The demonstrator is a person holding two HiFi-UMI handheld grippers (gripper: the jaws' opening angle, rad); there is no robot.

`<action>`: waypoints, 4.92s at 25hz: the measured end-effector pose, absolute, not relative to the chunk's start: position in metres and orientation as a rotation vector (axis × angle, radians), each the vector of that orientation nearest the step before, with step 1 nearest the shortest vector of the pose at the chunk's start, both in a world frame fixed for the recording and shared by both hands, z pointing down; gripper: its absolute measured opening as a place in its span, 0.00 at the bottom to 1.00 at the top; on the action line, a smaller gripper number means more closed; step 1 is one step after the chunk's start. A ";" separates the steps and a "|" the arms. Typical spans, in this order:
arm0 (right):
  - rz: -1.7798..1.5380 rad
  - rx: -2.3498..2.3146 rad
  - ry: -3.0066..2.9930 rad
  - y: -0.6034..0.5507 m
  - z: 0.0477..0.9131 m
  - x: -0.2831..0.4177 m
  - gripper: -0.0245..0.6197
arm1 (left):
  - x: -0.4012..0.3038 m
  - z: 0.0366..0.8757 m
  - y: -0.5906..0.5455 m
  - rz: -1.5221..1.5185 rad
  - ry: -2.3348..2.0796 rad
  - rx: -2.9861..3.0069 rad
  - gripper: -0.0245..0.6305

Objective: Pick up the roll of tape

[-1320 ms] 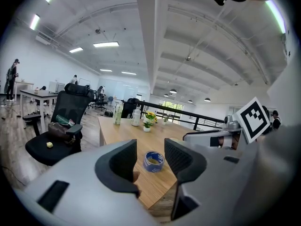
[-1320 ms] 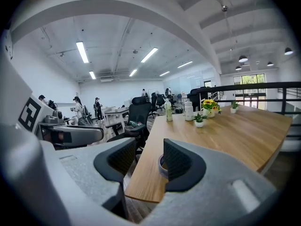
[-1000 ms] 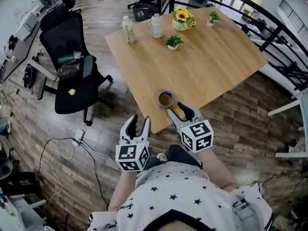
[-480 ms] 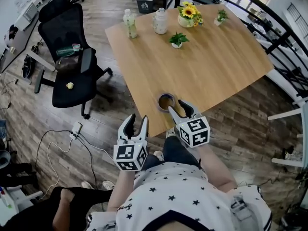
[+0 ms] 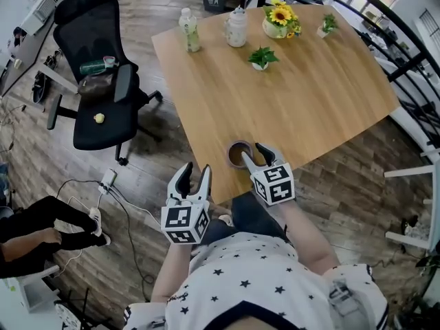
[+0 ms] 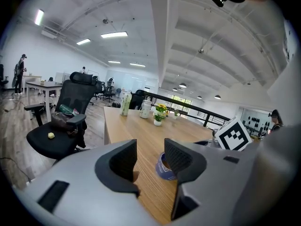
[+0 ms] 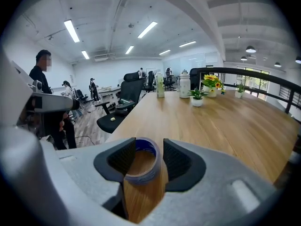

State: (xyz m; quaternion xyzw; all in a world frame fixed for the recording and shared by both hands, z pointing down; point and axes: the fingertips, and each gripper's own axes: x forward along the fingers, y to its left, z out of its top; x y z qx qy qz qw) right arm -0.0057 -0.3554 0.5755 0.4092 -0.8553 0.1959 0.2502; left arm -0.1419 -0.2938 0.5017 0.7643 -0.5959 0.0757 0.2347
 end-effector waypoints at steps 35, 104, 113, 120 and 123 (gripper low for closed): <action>0.533 1.103 -2.172 -0.377 0.625 -0.007 0.15 | -0.140 0.512 -0.303 0.214 -1.633 2.074 0.31; 0.260 1.416 -2.492 -0.223 0.436 0.010 0.14 | -0.118 0.440 -0.177 0.087 -1.633 2.313 0.31; 0.251 1.461 -2.498 -0.224 0.435 0.009 0.13 | -0.120 0.443 -0.179 0.088 -1.627 2.309 0.31; 0.239 1.449 -2.500 -0.226 0.431 0.008 0.13 | -0.123 0.443 -0.181 0.093 -1.627 2.302 0.31; 0.240 1.446 -2.503 -0.226 0.432 0.007 0.13 | -0.123 0.444 -0.181 0.093 -1.627 2.298 0.31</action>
